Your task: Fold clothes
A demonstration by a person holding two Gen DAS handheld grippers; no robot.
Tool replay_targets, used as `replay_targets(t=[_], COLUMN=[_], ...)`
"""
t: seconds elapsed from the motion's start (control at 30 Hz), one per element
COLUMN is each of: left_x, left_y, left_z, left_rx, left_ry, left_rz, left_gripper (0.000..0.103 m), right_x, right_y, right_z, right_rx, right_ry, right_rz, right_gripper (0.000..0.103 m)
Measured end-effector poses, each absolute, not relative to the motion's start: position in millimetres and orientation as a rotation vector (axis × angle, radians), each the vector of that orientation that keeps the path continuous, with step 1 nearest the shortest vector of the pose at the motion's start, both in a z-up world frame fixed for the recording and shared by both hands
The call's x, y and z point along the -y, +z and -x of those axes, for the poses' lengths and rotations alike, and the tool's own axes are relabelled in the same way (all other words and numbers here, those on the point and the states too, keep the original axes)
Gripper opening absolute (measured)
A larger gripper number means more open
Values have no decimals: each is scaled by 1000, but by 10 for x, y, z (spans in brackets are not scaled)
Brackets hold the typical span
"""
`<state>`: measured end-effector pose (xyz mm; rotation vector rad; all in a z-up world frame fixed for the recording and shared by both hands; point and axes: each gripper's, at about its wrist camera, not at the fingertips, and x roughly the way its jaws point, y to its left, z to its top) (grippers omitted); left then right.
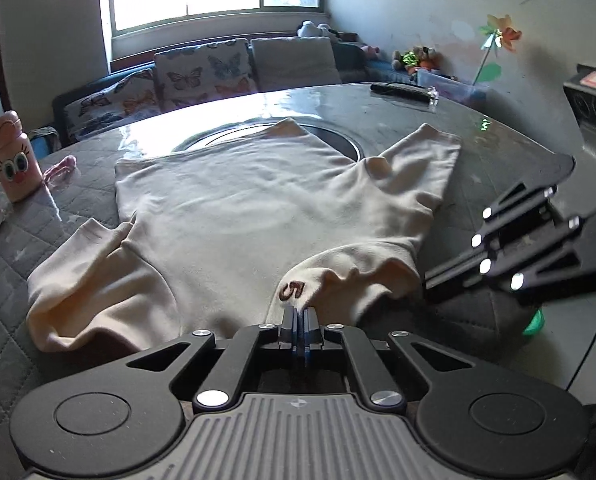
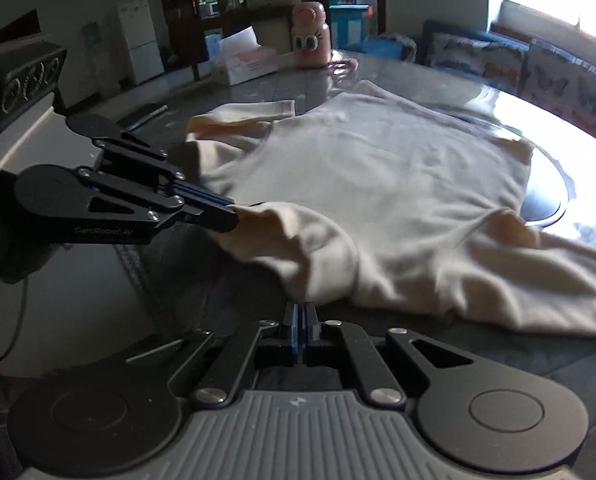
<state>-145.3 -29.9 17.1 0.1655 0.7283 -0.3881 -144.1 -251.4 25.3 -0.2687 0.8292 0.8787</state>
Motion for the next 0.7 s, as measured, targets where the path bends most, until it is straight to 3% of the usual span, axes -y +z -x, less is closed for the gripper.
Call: replay_targets(t=[0.23, 0.4, 0.5, 0.7], left_x=[224, 377, 485, 585], left_y=[433, 326, 214, 2], left_z=[1208, 872, 757, 761], left_rx=[-651, -677, -708, -763], left_ry=[-366, -366, -395, -478], left_rz=[-143, -123, -125, -128], left_gripper=[7, 7, 7, 7], right_x=[2679, 2647, 2625, 2776], right_y=[548, 423, 305, 118], right_z=[1018, 561, 365, 363], right_rx=[-729, -724, -739, -791], right_ry=[760, 670, 648, 592], right_rz=[221, 206, 211, 260], right_gripper=[10, 11, 22, 23])
